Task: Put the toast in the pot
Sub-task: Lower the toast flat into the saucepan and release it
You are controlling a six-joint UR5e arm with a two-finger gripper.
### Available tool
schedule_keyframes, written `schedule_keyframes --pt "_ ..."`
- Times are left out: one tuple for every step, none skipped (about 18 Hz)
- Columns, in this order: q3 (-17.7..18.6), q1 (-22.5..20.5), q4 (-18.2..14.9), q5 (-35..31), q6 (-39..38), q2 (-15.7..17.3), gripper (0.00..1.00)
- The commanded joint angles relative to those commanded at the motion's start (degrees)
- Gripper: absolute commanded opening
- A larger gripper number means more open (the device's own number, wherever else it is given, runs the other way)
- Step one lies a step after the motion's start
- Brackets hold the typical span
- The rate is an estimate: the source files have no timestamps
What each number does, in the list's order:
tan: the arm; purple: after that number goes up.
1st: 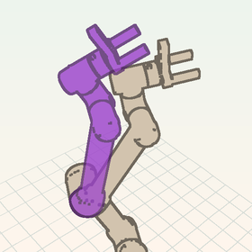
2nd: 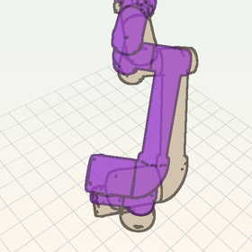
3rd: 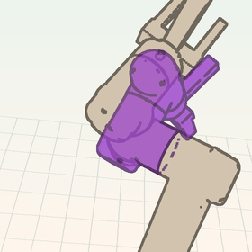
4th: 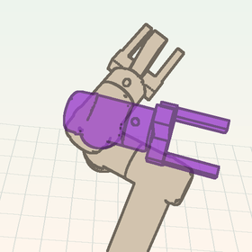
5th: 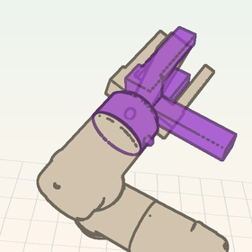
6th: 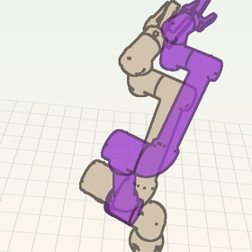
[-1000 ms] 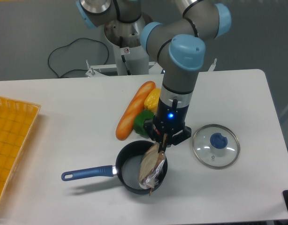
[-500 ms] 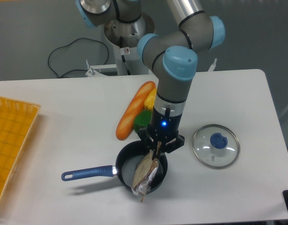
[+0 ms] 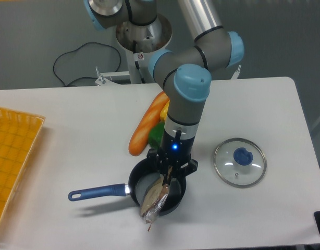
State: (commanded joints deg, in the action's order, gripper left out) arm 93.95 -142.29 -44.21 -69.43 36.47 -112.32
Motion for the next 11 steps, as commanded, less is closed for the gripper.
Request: schedule_keyframes --pt "0.09 0.00 0.00 0.00 0.00 0.00 0.00" --pt "0.26 0.00 0.00 0.00 0.17 0.00 0.00" --pt "0.70 0.00 0.09 0.00 0.61 0.00 0.00" --pt "0.97 0.00 0.09 0.00 1.14 0.09 0.00" --pt "1.23 0.00 0.17 0.00 1.32 0.09 0.00" --pt "1.23 -0.09 0.26 0.00 1.32 0.09 0.00" --pt "1.32 0.00 0.26 0.00 1.32 0.09 0.00" --pt "1.32 0.00 0.26 0.00 1.32 0.09 0.00" --pt "1.41 0.00 0.35 0.00 1.32 0.00 0.00" --pt "1.41 0.00 0.35 0.00 1.32 -0.09 0.00" --pt "1.41 0.00 0.44 0.00 1.32 -0.17 0.00"
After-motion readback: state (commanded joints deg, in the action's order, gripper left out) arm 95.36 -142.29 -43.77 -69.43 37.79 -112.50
